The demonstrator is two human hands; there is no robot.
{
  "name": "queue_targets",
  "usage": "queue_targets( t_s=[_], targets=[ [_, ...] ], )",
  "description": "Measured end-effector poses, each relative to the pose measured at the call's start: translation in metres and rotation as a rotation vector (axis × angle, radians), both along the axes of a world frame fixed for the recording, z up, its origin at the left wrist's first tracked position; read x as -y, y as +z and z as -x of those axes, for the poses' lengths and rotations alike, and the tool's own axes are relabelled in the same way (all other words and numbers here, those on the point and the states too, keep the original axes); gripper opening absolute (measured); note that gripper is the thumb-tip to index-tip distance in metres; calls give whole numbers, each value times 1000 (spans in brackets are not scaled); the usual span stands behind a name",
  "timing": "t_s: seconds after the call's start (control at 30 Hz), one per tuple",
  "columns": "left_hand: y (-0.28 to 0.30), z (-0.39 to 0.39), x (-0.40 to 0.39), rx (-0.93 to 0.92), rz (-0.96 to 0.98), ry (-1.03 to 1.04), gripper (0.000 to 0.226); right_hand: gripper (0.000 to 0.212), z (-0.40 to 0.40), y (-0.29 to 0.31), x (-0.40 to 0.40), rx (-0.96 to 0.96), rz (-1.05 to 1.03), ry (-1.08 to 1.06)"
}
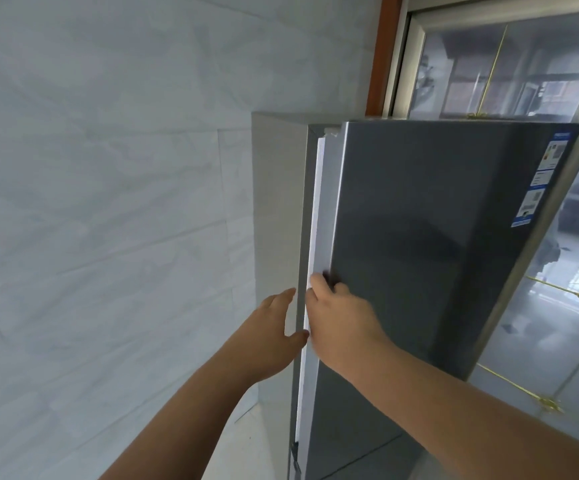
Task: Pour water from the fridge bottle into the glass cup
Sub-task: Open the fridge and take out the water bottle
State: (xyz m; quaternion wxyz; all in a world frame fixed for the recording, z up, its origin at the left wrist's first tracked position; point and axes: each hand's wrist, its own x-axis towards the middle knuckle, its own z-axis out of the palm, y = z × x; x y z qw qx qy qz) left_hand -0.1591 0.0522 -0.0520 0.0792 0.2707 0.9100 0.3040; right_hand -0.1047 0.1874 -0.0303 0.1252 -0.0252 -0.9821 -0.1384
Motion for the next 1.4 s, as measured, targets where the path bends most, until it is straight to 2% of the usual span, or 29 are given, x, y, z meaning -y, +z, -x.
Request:
queue_targets(
  t_s=[0.2,0.33,0.43,0.5,0.57,0.63,0.7,0.8,0.97,1.03,1.27,1.4],
  targets=[
    [4,-24,-27,-12,-99,-252,67,51,-56,1,-23,-24,86,53],
    [0,-39,-44,-91,-178,-271,46,36,-102,3,-29,-62,181,4],
    [-2,-56,-52,-95,-155,-458,40,38,-139,15,-25,-81,241,-107],
    [-4,-71,-58,-49,-136,-595,43,30,-158,23,-20,-59,310,-194],
    [-8,-85,-67,19,-120,-688,38,21,-172,25,-20,-118,334,-228],
    [-13,-96,-80,40,-112,-727,31,16,-181,26,-27,-191,348,-264],
    [-13,-104,-95,-5,-102,-730,31,14,-191,23,-41,-186,392,-315],
    [-12,-114,-118,-99,-17,-717,41,24,-212,7,-68,-153,449,-393],
    [-18,-136,-154,-184,57,-778,48,61,-243,-16,-103,27,517,-609],
    [-24,-142,-167,-220,56,-806,50,70,-254,-27,-119,95,525,-678],
    [-30,-165,-211,-216,71,-880,55,82,-292,-71,-192,225,500,-893],
    [-27,-176,-236,-251,69,-891,56,80,-310,-83,-239,228,483,-953]
  ],
)
